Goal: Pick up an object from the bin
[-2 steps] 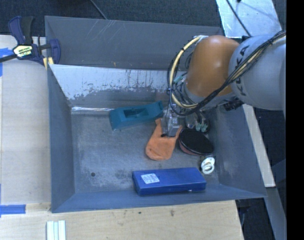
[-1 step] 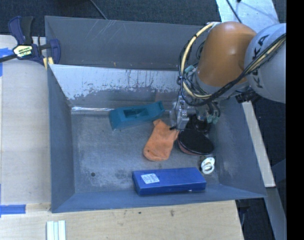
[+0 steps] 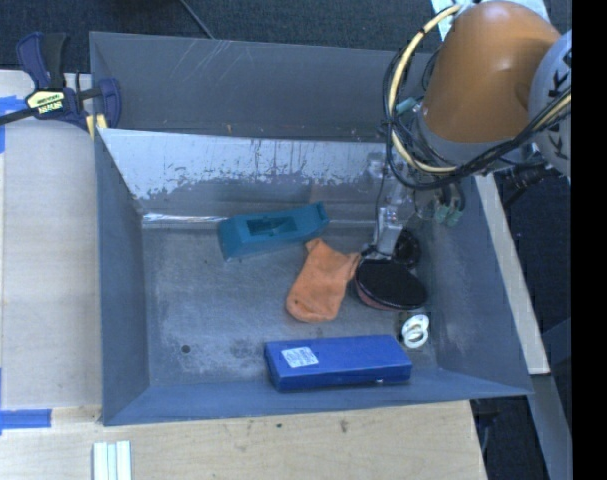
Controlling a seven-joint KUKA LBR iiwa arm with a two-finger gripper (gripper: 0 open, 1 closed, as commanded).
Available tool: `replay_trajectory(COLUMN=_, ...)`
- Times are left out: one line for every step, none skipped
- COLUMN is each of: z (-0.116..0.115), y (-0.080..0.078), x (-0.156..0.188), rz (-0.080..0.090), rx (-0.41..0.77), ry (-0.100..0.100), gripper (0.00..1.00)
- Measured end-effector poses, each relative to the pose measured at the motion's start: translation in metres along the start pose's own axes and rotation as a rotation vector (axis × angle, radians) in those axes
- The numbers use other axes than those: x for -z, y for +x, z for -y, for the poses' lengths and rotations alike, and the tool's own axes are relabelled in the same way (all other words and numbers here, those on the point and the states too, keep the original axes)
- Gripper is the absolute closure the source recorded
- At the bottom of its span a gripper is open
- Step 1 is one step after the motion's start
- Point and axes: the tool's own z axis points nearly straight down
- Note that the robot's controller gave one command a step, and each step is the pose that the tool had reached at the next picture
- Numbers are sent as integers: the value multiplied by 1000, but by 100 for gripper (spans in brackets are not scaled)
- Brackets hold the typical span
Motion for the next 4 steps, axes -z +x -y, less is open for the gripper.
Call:
replay_trajectory(z=0, y=0, x=0, rz=0, rx=0, ry=0, gripper=0)
replay_trajectory(z=-8, y=-1, x=-42, rz=8, rx=-44, ry=-1, gripper=0)
replay_trajectory(z=-5, y=6, x=-83, rz=-2, rx=-25, ry=0, gripper=0)
replay_trajectory(z=-5, y=0, x=-120, rz=2, rx=-33, ry=0, gripper=0)
